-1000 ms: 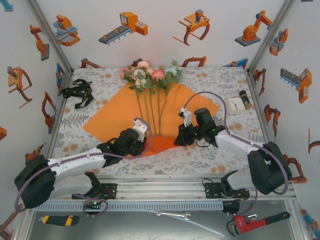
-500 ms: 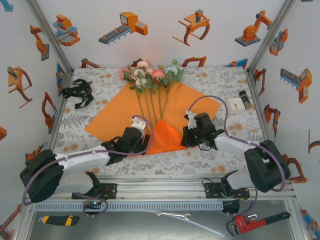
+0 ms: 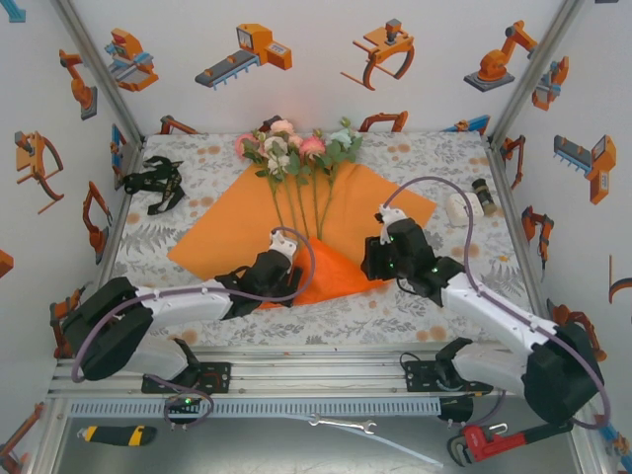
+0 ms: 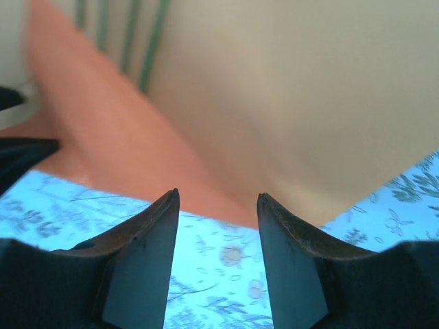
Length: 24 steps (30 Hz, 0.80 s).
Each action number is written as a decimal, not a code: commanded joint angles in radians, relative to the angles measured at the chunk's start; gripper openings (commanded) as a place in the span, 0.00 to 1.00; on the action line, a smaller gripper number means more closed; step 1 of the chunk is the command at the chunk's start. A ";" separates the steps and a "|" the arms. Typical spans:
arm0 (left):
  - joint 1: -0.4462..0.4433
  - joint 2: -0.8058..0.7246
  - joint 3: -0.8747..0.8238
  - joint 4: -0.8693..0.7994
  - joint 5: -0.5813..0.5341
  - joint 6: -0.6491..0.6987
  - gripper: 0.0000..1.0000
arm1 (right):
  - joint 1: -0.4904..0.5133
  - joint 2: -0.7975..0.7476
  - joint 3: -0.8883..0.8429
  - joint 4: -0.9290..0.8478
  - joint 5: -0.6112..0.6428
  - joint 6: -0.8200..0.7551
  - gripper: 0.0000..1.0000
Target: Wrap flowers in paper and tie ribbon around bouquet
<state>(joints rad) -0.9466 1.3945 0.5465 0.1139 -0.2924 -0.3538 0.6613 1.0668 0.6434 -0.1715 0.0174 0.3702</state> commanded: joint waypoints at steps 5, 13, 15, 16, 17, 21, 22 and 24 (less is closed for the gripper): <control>0.002 0.016 0.045 -0.013 -0.049 -0.044 0.62 | 0.144 0.075 -0.084 0.395 -0.047 0.273 0.44; 0.002 -0.047 0.056 -0.122 -0.138 -0.103 0.62 | 0.144 0.399 0.006 0.434 0.102 0.311 0.39; 0.000 -0.100 0.058 -0.167 -0.137 -0.125 0.63 | 0.143 0.418 0.017 0.370 0.180 0.293 0.39; 0.000 -0.137 0.055 -0.189 -0.121 -0.137 0.63 | 0.143 0.421 0.020 0.346 0.201 0.288 0.40; -0.001 -0.173 0.053 -0.199 -0.095 -0.145 0.64 | 0.142 0.423 0.017 0.338 0.205 0.285 0.40; -0.008 -0.301 0.062 -0.227 0.087 -0.154 0.64 | 0.141 0.445 0.007 0.343 0.181 0.298 0.40; -0.013 -0.320 0.073 -0.243 0.098 -0.165 0.63 | 0.141 0.452 0.006 0.350 0.172 0.306 0.40; -0.026 -0.347 0.094 -0.258 0.098 -0.208 0.59 | 0.141 0.470 0.007 0.360 0.161 0.322 0.40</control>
<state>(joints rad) -0.9585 1.0798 0.5987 -0.0914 -0.2684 -0.4984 0.8028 1.5116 0.6308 0.1890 0.1524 0.6624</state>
